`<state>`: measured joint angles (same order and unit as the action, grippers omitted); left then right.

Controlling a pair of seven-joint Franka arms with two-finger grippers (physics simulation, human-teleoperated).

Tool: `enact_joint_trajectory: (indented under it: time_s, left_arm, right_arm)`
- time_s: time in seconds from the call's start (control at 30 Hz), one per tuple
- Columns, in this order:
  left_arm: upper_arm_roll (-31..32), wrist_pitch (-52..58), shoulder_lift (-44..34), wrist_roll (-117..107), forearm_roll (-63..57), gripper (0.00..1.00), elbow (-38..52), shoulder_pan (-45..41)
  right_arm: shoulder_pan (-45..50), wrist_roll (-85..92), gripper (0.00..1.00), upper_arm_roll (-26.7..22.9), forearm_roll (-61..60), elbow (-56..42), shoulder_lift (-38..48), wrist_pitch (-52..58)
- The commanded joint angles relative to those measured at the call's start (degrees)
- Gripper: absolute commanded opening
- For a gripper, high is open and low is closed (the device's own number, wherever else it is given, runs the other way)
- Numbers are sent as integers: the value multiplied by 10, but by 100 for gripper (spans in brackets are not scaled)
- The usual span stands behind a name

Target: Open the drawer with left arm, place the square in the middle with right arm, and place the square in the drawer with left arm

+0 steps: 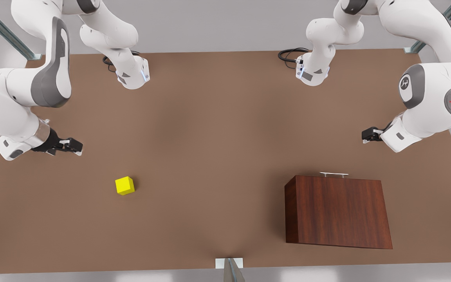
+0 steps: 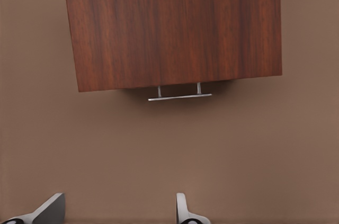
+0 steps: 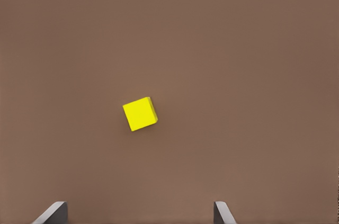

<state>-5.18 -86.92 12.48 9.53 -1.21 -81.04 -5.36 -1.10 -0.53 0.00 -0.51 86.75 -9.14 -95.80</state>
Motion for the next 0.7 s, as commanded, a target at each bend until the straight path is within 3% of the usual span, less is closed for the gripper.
enact_joint_trajectory:
  time_s: [0.0,0.1,0.23,0.33,0.4,0.67]
  left_arm:
    - [0,0,0,-1,-1,100,0,0]
    - [0,-34,-13,-156,0,100,-32,0]
    - [-4,-270,-139,-497,5,100,-281,-1]
    - [-1,-446,-151,-688,9,100,-389,-2]
    - [1,-515,-147,-732,9,100,-427,-2]
    - [3,-627,-86,-823,38,100,-454,-4]
  right_arm:
    - [1,0,100,0,-1,0,0,-1]
    - [1,1,100,0,-2,5,-2,-4]
    - [3,69,100,5,-4,88,11,-70]
    - [4,133,100,19,-5,127,4,-118]
    - [10,171,100,20,-4,221,23,-212]
    - [12,294,100,29,-8,222,-122,-301]
